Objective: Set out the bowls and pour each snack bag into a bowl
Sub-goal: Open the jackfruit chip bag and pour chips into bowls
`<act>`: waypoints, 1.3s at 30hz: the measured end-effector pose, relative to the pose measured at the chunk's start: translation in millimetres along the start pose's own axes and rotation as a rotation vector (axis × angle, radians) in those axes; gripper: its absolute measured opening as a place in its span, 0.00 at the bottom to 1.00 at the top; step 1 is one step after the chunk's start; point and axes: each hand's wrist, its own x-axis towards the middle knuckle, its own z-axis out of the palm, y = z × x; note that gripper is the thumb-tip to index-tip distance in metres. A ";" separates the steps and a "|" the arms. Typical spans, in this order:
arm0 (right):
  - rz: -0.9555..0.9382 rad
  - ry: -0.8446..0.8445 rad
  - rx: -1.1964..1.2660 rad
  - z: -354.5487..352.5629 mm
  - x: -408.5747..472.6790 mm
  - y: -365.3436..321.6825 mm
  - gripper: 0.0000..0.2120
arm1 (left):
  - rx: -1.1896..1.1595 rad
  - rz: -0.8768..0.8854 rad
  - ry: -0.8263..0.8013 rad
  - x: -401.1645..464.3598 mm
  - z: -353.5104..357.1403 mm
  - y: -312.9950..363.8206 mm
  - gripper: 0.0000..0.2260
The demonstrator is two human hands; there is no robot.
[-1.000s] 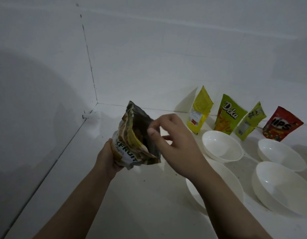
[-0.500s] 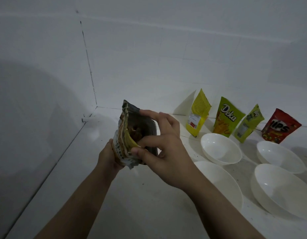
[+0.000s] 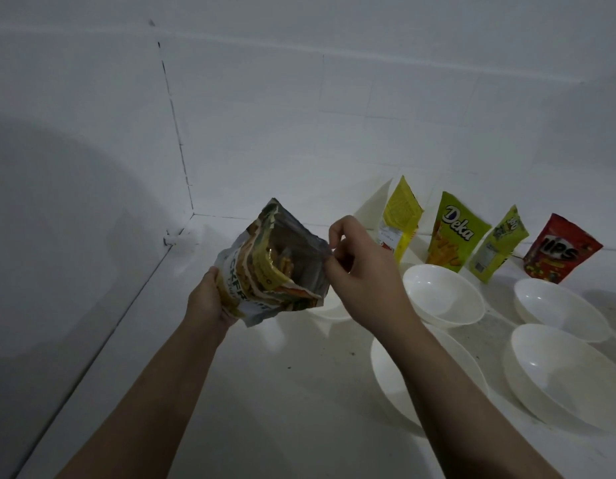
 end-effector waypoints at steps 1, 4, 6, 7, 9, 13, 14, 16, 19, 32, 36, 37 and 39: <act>0.014 0.040 0.004 0.3 1.3 3.1 0.09 | -0.008 0.003 -0.009 -0.1 1.8 1.5 0.19; 0.070 0.085 -0.024 4.4 10.1 12.3 0.08 | 0.093 0.075 -0.057 -2.5 16.4 8.6 0.15; 0.121 0.064 -0.073 4.6 21.4 17.7 0.08 | 0.135 0.108 0.020 4.3 29.5 16.1 0.14; 0.149 0.044 -0.081 4.0 28.4 20.5 0.10 | 0.158 0.136 0.077 9.6 35.5 19.8 0.15; 0.205 -0.010 -0.048 3.2 43.7 26.9 0.13 | 0.211 0.217 0.189 23.0 44.7 24.9 0.17; 0.295 -0.121 0.184 12.1 73.5 50.9 0.16 | 0.352 0.408 0.339 33.5 58.1 25.0 0.16; 0.314 -0.120 0.200 17.4 79.5 60.0 0.15 | 0.379 0.448 0.372 35.4 59.2 24.4 0.15; 0.311 -0.099 0.143 27.6 88.6 77.9 0.14 | 0.425 0.502 0.410 40.8 60.1 23.8 0.14; 0.300 -0.032 0.051 38.8 93.9 99.8 0.11 | 0.516 0.575 0.449 46.7 61.8 23.9 0.15; 0.504 -0.032 0.164 40.3 85.6 137.5 0.11 | 0.669 0.822 0.443 66.2 75.3 25.4 0.12; 0.503 -0.037 0.182 40.6 89.1 141.7 0.11 | 0.688 0.854 0.427 67.3 76.1 25.9 0.12; 0.500 -0.037 0.189 41.8 89.7 142.9 0.11 | 0.691 0.857 0.425 67.1 76.5 26.3 0.12; 0.496 -0.037 0.194 43.3 89.9 143.5 0.12 | 0.701 0.869 0.423 65.4 77.7 27.4 0.12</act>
